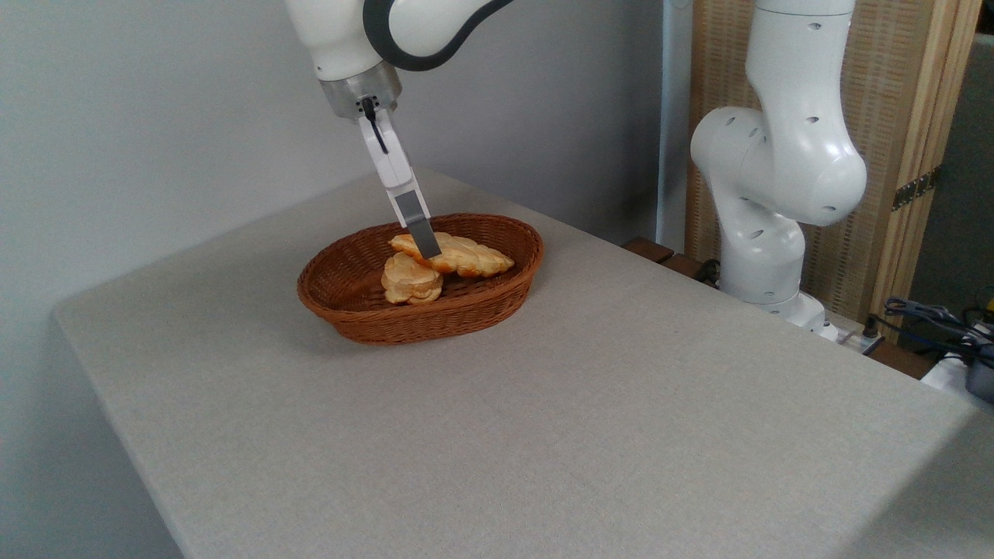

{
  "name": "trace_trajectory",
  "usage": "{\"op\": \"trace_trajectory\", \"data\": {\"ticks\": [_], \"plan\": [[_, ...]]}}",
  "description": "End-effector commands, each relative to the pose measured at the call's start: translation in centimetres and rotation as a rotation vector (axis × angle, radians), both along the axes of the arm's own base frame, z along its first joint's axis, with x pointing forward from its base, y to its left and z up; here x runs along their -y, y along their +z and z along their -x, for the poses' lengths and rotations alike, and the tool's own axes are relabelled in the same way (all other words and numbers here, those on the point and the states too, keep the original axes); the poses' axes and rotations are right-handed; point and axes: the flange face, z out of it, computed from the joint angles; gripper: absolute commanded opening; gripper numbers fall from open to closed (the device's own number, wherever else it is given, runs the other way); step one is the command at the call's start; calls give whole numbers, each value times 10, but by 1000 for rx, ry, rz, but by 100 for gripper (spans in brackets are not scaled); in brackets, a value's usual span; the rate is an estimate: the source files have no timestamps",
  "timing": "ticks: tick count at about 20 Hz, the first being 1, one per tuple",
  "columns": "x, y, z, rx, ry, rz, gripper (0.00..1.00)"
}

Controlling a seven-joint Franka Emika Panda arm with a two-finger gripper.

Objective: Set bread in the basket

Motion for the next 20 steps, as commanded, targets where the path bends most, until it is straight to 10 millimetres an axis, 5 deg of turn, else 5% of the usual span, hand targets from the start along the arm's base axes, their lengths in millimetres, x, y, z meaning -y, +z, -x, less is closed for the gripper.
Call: {"op": "trace_trajectory", "data": {"ticks": [1,5,13,20], "plan": [[-24,23,-11,19,50,16,100],[-81,58,-39,87,159,51,100],[-195,90,-78,192,336,6,100],[-229,92,-84,191,346,26,100]]}}
